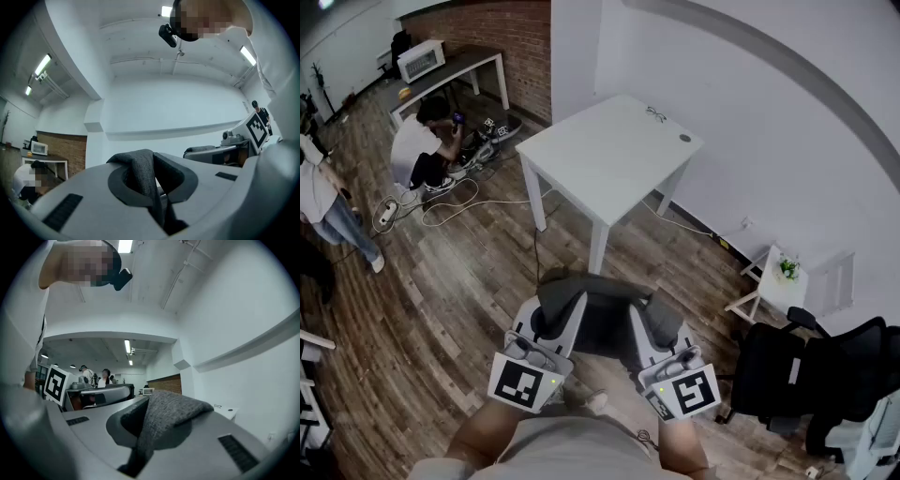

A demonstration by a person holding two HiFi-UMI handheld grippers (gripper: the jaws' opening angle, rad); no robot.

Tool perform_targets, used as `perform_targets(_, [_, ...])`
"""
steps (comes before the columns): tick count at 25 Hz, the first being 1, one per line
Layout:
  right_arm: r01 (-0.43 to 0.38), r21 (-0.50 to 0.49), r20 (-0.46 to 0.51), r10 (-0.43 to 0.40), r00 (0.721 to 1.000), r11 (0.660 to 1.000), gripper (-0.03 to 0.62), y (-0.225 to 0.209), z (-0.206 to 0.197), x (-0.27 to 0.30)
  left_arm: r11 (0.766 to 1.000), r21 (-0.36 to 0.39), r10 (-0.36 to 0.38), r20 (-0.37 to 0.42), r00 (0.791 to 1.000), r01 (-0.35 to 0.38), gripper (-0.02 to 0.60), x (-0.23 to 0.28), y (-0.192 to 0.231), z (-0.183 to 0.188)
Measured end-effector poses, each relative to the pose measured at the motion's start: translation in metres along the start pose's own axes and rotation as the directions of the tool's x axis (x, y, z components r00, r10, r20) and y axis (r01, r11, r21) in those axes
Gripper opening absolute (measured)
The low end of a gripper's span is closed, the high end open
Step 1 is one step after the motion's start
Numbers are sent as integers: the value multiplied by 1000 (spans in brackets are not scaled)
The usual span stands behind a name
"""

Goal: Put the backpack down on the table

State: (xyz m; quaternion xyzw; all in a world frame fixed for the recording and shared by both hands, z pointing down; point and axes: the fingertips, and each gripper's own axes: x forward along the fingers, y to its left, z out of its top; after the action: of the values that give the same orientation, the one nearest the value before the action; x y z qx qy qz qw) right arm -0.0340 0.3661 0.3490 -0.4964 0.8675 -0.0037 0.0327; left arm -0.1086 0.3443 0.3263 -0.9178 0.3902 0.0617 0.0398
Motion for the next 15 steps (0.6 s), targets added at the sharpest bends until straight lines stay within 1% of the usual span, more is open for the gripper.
perform_targets(3, [-11, -3, -1, 11, 1000, 1000, 38, 2, 1, -6, 1000, -2, 7, -6, 1000, -7, 44, -3, -5, 0])
perform_targets(6, [-34, 17, -3, 34, 999, 999, 40, 2, 1, -16, 1000, -2, 18, -12, 1000, -18, 44, -5, -14, -1])
perform_targets(15, [-102, 25, 5, 102, 995, 994, 40, 5, -2, -44, 997, 4, 71, -26, 997, -71, 44, -13, -38, -8])
